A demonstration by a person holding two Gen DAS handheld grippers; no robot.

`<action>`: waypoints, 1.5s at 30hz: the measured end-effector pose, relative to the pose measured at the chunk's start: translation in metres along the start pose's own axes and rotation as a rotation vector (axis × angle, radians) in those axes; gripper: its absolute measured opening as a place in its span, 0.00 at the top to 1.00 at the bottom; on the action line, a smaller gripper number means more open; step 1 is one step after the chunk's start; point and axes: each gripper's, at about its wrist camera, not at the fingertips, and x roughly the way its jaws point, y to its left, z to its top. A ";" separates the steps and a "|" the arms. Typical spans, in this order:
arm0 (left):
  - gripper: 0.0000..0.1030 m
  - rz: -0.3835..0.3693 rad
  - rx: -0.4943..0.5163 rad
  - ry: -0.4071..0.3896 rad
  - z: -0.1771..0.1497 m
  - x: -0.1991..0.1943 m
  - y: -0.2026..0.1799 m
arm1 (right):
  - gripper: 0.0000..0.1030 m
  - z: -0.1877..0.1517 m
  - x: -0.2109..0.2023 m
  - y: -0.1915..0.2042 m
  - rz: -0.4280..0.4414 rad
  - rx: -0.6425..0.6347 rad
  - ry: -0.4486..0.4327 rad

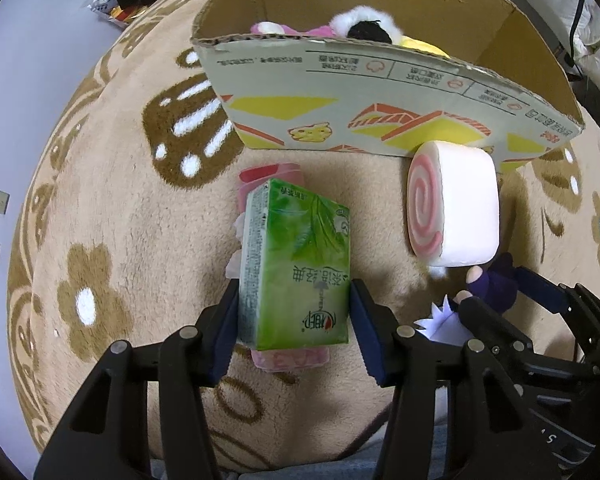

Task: Organize soft objects
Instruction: 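Grasp and lift the purple-haired plush doll with the right gripper, then carry the green packet with the left gripper while the right gripper carries the doll over the box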

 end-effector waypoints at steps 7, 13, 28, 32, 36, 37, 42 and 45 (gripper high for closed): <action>0.51 -0.009 -0.007 -0.001 0.003 0.003 0.009 | 0.26 0.002 0.001 -0.005 0.020 0.038 0.005; 0.51 -0.022 -0.012 -0.009 -0.002 -0.002 0.011 | 0.30 0.004 0.005 -0.014 0.028 0.081 0.016; 0.51 -0.035 -0.034 -0.052 -0.008 -0.022 0.019 | 0.62 0.003 -0.030 0.005 -0.067 -0.022 -0.099; 0.51 -0.031 -0.036 -0.095 -0.011 -0.034 0.019 | 0.62 0.004 -0.055 0.009 -0.077 -0.037 -0.196; 0.51 -0.010 -0.034 -0.162 -0.012 -0.049 0.020 | 0.62 0.008 -0.081 0.013 -0.101 -0.063 -0.315; 0.51 -0.007 -0.036 -0.183 -0.012 -0.053 0.020 | 0.62 0.009 -0.088 0.014 -0.108 -0.071 -0.347; 0.51 0.000 -0.066 -0.278 -0.012 -0.075 0.025 | 0.62 0.011 -0.119 0.027 -0.152 -0.106 -0.483; 0.51 0.023 -0.078 -0.333 -0.011 -0.086 0.027 | 0.62 0.014 -0.130 0.031 -0.173 -0.118 -0.536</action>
